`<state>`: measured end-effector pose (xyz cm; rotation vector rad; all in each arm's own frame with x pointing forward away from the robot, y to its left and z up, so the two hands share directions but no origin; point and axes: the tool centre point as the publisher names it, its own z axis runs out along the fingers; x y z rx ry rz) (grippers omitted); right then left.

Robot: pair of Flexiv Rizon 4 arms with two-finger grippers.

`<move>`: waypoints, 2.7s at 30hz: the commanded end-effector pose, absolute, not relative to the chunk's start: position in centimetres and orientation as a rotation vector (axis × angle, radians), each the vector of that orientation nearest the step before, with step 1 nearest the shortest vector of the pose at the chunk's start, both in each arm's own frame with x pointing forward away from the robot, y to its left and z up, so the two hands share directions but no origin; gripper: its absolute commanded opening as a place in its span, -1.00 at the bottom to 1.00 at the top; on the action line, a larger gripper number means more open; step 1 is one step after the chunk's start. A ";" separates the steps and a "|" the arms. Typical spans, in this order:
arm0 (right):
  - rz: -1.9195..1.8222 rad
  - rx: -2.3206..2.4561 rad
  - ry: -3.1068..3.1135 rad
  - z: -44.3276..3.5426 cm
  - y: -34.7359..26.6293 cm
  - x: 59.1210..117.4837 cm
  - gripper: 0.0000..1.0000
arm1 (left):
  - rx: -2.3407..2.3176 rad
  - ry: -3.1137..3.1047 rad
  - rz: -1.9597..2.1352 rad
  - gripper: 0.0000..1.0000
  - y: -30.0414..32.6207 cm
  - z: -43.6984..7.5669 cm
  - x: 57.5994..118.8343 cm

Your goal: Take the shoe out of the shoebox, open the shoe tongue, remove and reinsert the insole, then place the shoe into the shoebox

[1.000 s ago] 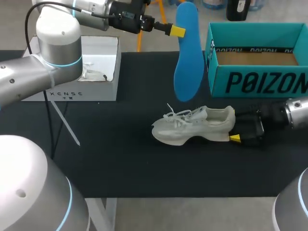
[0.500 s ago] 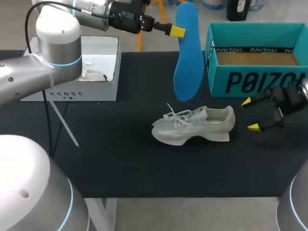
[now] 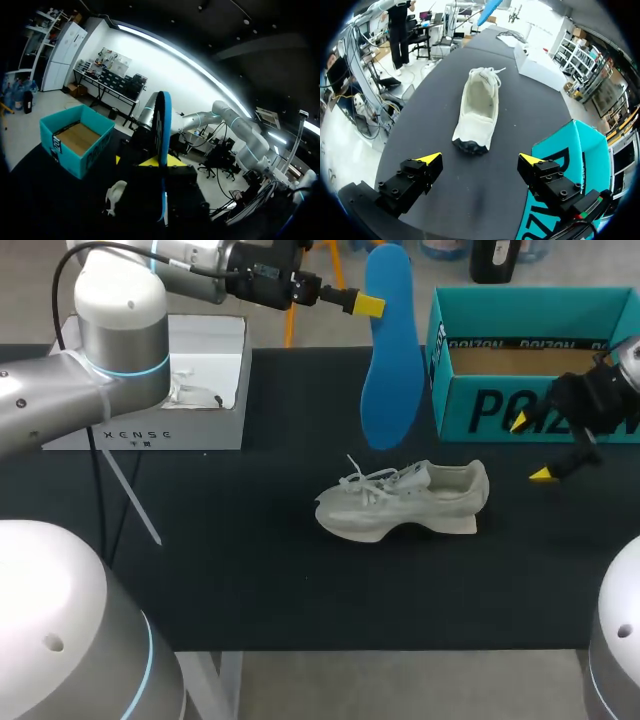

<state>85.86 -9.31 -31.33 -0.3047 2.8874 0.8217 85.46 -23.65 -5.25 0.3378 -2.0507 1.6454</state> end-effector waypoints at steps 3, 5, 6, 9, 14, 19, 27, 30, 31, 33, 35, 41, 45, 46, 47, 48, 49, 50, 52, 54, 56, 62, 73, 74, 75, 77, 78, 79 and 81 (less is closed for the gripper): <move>0.438 -0.275 2.932 -30.5 -8.8 85.7 1.00 | 0.336 -2.050 1.644 -1.00 -23.8 -5.3 85.6; 0.412 -0.280 2.928 -30.4 -8.4 85.9 1.00 | 0.336 -2.050 1.644 -1.00 -23.8 -5.3 85.6; 0.419 -0.285 2.924 -30.3 -8.1 85.9 1.00 | 0.336 -2.050 1.644 -1.00 -23.8 -5.3 85.6; 0.391 -0.311 2.914 -29.9 -6.8 85.4 1.00 | 0.336 -2.050 1.644 -1.00 -23.8 -5.3 85.6; 0.333 -0.331 2.942 -29.8 -5.3 84.6 1.00 | 0.336 -2.050 1.644 -1.00 -23.8 -5.3 85.6; 0.317 -0.327 2.955 -30.5 -5.6 84.4 1.00 | 0.336 -2.050 1.644 -1.00 -23.8 -5.3 85.6; 0.361 -0.323 2.956 -30.6 -5.8 84.7 1.00 | 0.336 -2.050 1.644 -1.00 -23.8 -5.3 85.6; 0.361 -0.323 2.956 -30.6 -5.8 84.7 1.00 | 0.336 -2.050 1.644 -1.00 -23.8 -5.3 85.6; 0.361 -0.323 2.956 -30.6 -5.8 84.7 1.00 | 0.338 -2.040 1.652 -1.00 -23.8 -5.0 85.3; 0.361 -0.323 2.956 -30.6 -5.8 84.7 1.00 | 0.339 -2.039 1.656 -1.00 -23.7 -4.5 84.8; 0.361 -0.323 2.956 -30.6 -5.8 84.7 1.00 | 0.338 -2.032 1.670 -1.00 -23.5 -3.9 84.2; 0.361 -0.323 2.956 -30.6 -5.8 84.7 1.00 | 0.356 -2.005 1.664 -1.00 -23.0 -3.6 83.7; 0.361 -0.323 2.956 -30.6 -5.8 84.7 1.00 | 0.375 -1.999 1.673 -1.00 -22.5 -3.9 83.9; 0.361 -0.323 2.956 -30.6 -5.8 84.7 1.00 | 0.375 -1.999 1.673 -1.00 -22.5 -3.9 83.9; 0.361 -0.323 2.956 -30.6 -5.8 84.7 1.00 | 0.375 -1.999 1.673 -1.00 -22.5 -3.9 83.9; 0.361 -0.323 2.956 -30.6 -5.8 84.7 1.00 | 0.375 -1.999 1.673 -1.00 -22.5 -3.9 83.9; 0.361 -0.323 2.956 -30.6 -5.8 84.7 1.00 | 0.375 -1.999 1.673 -1.00 -22.5 -3.9 83.9; 0.354 -0.319 2.956 -30.5 -5.4 85.0 1.00 | 0.375 -1.999 1.673 -1.00 -22.5 -3.9 83.9; 0.354 -0.308 2.960 -30.6 -4.8 85.6 1.00 | 0.375 -1.999 1.673 -1.00 -22.5 -3.9 83.9; 0.348 -0.296 2.963 -30.6 -4.3 86.2 1.00 | 0.375 -1.999 1.673 -1.00 -22.5 -3.9 83.9; 0.346 -0.290 2.962 -30.6 -3.8 86.6 1.00 | 0.375 -1.999 1.673 -1.00 -22.5 -3.9 83.9; 0.313 -0.280 2.966 -31.2 -1.8 87.6 1.00 | 0.375 -1.999 1.673 -1.00 -22.5 -3.9 83.9; 0.333 -0.246 2.967 -33.6 0.2 88.2 1.00 | 0.375 -1.999 1.673 -1.00 -22.5 -3.9 83.9; 0.341 -0.248 2.969 -33.9 0.2 88.3 1.00 | 0.375 -1.999 1.673 -1.00 -22.5 -3.9 83.9; 0.358 -0.244 2.974 -34.3 0.2 88.3 1.00 | 0.375 -1.999 1.673 -1.00 -22.5 -3.9 83.9; 0.362 -0.246 2.979 -35.0 0.4 88.3 1.00 | 0.375 -1.999 1.673 -1.00 -22.5 -3.9 83.9; 0.372 -0.249 2.982 -35.3 0.5 88.3 1.00 | 0.375 -1.999 1.673 -1.00 -22.5 -3.9 83.9; 0.371 -0.250 2.982 -35.6 0.7 88.3 1.00 | 0.375 -1.999 1.673 -1.00 -22.5 -3.9 83.9; 0.370 -0.256 2.983 -36.2 1.0 88.3 1.00 | 0.375 -1.999 1.673 -1.00 -22.5 -3.9 83.9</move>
